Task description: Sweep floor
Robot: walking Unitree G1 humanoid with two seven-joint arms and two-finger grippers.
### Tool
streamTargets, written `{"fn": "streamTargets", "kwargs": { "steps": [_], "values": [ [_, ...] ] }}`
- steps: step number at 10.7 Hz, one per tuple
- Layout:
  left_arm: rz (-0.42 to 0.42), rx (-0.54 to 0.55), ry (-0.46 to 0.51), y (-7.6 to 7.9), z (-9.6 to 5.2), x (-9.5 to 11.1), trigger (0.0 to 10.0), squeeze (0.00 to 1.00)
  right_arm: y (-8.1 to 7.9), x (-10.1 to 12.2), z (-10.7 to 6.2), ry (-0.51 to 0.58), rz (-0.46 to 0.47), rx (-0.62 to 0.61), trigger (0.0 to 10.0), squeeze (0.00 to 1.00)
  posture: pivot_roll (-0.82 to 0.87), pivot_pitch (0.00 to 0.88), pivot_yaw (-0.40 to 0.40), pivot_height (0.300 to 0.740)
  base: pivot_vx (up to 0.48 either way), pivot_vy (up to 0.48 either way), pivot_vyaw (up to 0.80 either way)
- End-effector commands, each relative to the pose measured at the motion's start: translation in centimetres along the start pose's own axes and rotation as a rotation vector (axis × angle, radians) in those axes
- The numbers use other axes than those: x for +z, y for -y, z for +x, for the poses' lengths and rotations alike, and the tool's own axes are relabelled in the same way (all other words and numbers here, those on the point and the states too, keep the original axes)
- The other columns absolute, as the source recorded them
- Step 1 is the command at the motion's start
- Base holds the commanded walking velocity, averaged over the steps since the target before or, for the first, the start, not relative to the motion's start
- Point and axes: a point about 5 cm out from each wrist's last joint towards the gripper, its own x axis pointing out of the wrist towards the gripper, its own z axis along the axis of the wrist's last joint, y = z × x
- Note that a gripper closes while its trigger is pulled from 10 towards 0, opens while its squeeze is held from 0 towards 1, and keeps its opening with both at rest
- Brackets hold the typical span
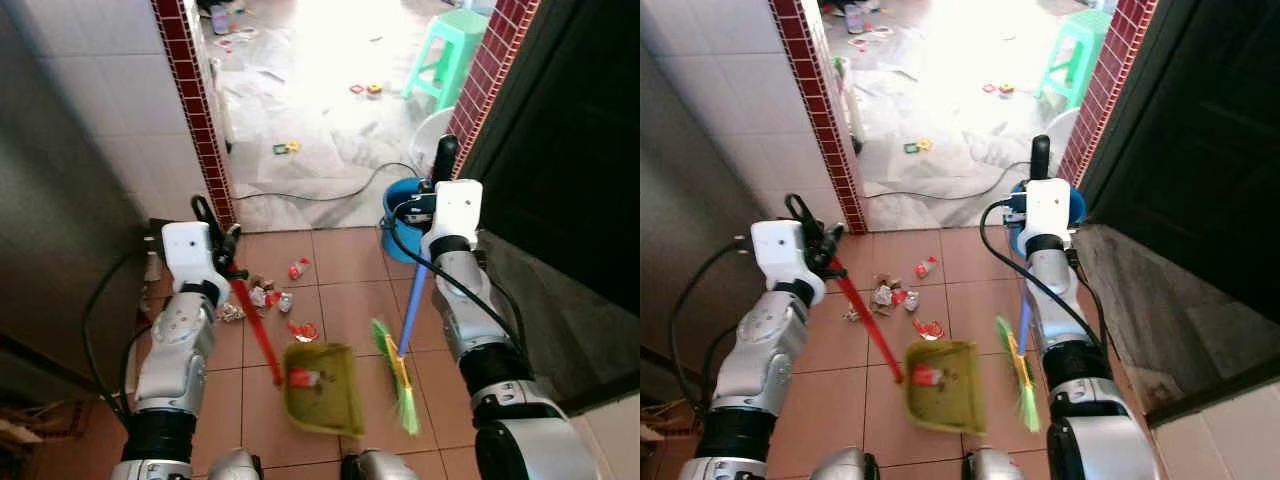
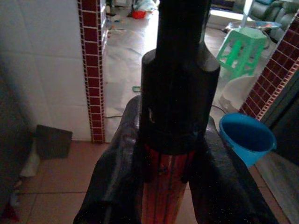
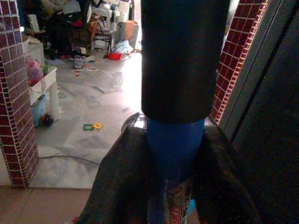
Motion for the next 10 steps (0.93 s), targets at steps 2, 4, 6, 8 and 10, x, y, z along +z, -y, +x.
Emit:
{"fn": "streamTargets", "kwargs": {
  "steps": [2,4,6,8,10],
  "values": [
    [-0.009,-0.025,0.064,0.60,0.46,1.88,10.0,0.00,0.25,1.04,0.70,0.038,-0.014,-0.007,10.0,0.00,-0.02,0.000,0.022,0.740,0.000,-0.411,0.00],
    [-0.010,-0.023,0.058,0.64,0.53,1.90,10.0,0.00,0.23,1.09,0.81,0.037,-0.014,-0.006,10.0,0.00,-0.02,0.000,0.017,0.740,0.000,-0.398,0.00],
    [-0.025,-0.015,0.053,0.60,0.57,1.82,10.0,0.00,-0.32,1.00,0.66,0.034,-0.009,0.009,10.0,0.00,-0.02,0.000,0.017,0.740,0.000,-0.210,0.00],
    [-0.052,0.004,0.069,0.48,0.71,2.06,10.0,0.00,-0.40,0.87,0.61,0.030,-0.009,0.015,10.0,0.00,-0.02,0.000,0.016,0.740,0.000,0.000,0.00],
    [-0.065,0.035,0.079,-0.10,0.80,2.36,10.0,0.00,-0.07,0.77,0.68,0.026,-0.014,0.011,10.0,0.00,-0.03,0.000,0.014,0.740,0.000,0.000,0.00]
  ]
}}
